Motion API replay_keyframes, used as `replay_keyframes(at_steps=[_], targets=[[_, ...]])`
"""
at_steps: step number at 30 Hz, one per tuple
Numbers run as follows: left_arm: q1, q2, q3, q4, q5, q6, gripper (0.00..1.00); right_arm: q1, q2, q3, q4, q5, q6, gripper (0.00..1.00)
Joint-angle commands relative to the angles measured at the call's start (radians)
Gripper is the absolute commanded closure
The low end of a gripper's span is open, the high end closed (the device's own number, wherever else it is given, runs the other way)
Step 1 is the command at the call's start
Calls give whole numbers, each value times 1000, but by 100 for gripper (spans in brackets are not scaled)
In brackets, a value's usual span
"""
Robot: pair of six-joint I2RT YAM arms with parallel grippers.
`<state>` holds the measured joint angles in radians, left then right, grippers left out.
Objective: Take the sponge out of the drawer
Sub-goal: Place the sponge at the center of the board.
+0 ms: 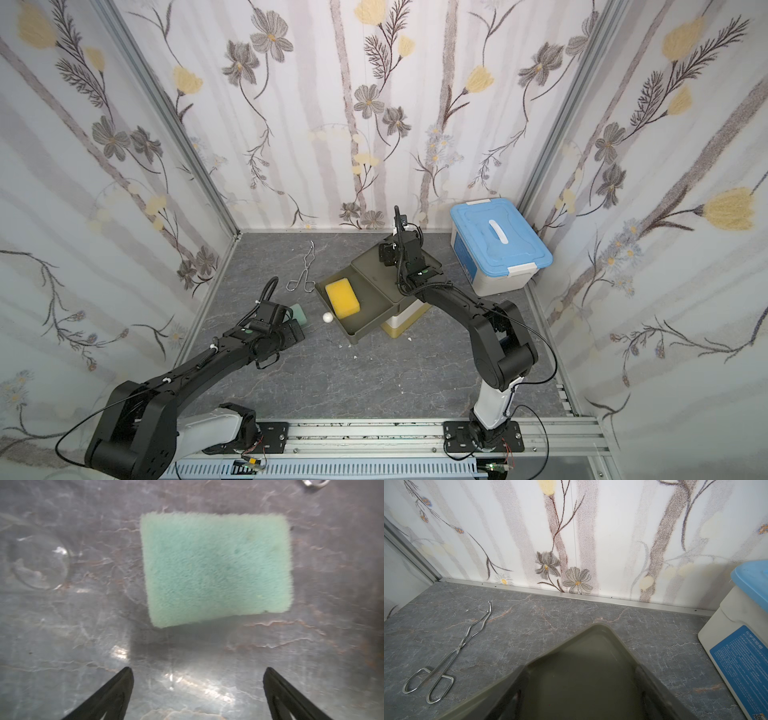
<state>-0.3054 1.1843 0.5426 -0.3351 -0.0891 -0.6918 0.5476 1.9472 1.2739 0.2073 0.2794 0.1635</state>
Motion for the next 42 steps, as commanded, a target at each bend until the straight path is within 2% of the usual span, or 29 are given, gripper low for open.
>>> replay_keyframes(at_steps=[1,9,16,25,35,42], targets=[[0,-22,11,67,46,-21,0,-7,40,-21,-313,-47,100,18],[0,39,5,98,69,-58,0,-9,38,-24,-312,-46,103,18],[6,72,14,109,37,-54,0,-8,36,-25,-313,-44,103,18],[67,134,11,179,92,-20,0,-11,39,-25,-321,-40,108,18],[110,121,9,222,68,14,0,-10,45,-19,-335,-29,113,18],[163,168,18,339,131,72,0,-10,50,-10,-349,-21,113,18]])
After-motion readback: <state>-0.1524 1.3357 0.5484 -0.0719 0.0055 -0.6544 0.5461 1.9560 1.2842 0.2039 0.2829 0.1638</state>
